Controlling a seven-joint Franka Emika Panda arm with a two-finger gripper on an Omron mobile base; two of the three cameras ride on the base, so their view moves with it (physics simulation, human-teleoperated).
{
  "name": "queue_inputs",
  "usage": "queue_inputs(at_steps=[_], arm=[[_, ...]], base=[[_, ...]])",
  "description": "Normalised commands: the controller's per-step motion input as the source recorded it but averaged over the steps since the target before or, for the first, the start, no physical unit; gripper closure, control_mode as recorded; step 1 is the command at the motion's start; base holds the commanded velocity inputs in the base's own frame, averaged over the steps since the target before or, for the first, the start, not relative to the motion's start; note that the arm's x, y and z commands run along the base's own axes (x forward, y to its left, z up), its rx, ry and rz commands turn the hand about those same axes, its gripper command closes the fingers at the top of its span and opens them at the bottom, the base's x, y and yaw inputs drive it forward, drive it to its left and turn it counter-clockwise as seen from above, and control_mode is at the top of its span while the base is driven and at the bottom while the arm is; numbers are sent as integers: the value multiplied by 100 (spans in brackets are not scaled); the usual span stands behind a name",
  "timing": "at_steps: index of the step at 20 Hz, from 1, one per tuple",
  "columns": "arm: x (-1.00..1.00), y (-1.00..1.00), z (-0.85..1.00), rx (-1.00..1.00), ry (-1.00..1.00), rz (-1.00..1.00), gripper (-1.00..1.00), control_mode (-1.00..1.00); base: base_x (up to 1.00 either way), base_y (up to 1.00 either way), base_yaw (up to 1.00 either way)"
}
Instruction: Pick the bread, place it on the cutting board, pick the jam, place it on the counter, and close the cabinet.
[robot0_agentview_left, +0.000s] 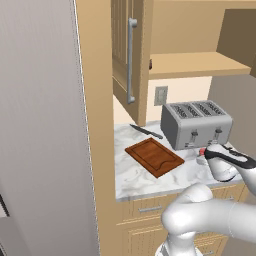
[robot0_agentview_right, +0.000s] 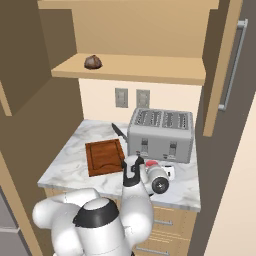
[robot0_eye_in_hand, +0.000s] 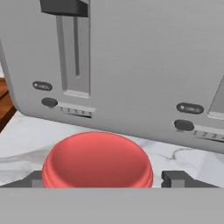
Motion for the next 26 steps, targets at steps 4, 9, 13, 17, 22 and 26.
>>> queue_inputs(at_steps=[4, 9, 13, 17, 22, 26], arm=[[-2, 0, -10, 0, 2, 0, -100, -100], [-5, 0, -11, 0, 4, 0, -100, -100], [-15, 0, -13, 0, 5, 0, -100, -100], [-29, 0, -11, 0, 4, 0, -100, -100], [-38, 0, -5, 0, 3, 0, -100, -100], [-37, 0, 0, 0, 0, 0, -100, -100]], base=[[0, 0, 0], [0, 0, 0], [0, 0, 0], [0, 0, 0], [0, 0, 0], [0, 0, 0]])
